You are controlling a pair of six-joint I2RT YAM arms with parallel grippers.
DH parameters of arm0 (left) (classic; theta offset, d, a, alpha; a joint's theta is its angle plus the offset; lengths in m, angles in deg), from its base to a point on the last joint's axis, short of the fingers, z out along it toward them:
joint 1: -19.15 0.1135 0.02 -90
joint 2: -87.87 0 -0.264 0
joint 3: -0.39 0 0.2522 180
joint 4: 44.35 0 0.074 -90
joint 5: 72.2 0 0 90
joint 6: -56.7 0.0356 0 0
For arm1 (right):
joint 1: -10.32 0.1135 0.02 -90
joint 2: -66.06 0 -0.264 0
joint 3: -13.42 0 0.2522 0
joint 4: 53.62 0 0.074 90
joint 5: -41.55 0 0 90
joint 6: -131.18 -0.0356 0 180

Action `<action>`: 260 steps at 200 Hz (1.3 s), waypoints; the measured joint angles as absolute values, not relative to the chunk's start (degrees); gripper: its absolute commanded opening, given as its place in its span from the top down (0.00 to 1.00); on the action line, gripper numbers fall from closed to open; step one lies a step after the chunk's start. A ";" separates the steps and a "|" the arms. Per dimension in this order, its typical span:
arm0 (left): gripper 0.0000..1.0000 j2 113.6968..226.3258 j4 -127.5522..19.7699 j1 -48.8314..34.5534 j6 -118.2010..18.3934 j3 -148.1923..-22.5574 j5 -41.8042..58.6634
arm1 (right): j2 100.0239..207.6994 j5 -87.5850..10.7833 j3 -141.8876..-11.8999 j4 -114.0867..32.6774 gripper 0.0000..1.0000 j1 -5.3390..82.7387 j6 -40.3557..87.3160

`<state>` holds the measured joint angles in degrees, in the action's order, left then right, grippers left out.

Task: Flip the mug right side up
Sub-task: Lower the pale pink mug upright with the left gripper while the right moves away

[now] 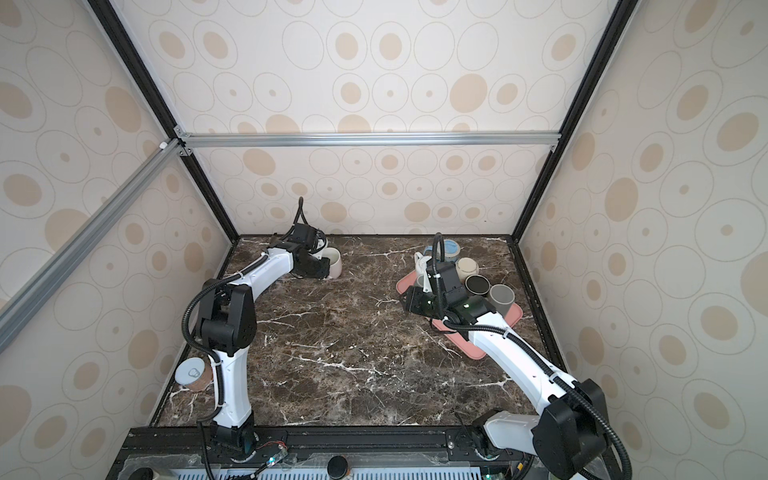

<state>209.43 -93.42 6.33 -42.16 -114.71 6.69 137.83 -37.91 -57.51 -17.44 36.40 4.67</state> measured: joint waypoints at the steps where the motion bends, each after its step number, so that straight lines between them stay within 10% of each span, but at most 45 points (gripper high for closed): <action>1: 1.00 209.54 -93.73 6.44 -42.09 -115.00 6.80 | 137.81 -37.91 -57.46 -17.37 0.50 36.36 4.67; 53: 1.00 215.83 -103.41 8.67 -40.65 -127.24 8.35 | 137.67 -37.84 -57.07 -16.74 0.49 35.79 4.69; 112: 0.64 219.28 -109.20 8.76 -39.65 -134.87 9.09 | 138.18 -37.16 -57.07 -16.74 0.49 35.73 4.67; 166: 0.56 219.26 -110.21 8.74 -39.52 -137.14 9.97 | 138.22 -38.37 -57.35 -15.19 0.49 35.73 6.68; 260: 0.49 197.58 -98.01 5.24 -39.43 -116.83 13.03 | 147.84 -49.91 -69.77 -5.72 0.45 35.55 17.17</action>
<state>197.58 -98.01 5.24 -39.43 -116.83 13.03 147.84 -49.91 -69.77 -5.72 35.55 17.17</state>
